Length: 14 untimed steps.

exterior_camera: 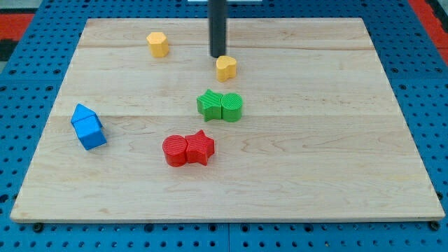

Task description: Push yellow heart towards bottom right

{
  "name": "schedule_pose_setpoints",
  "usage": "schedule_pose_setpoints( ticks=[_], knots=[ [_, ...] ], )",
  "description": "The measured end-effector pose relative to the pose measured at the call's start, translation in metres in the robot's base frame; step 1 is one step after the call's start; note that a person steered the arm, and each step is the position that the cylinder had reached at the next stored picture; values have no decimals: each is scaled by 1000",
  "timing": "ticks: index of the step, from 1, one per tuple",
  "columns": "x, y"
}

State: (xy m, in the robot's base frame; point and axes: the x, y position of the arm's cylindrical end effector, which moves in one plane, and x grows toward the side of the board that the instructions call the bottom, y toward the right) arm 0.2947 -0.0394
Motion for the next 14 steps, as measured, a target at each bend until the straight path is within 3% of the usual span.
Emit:
schedule_pose_setpoints(
  ticks=[1, 2, 4, 5, 8, 10, 11, 14],
  knots=[
    [34, -13],
    [63, 24],
    [27, 22],
    [18, 70],
    [102, 130],
    [50, 170],
    [87, 195],
    [104, 167]
  ],
)
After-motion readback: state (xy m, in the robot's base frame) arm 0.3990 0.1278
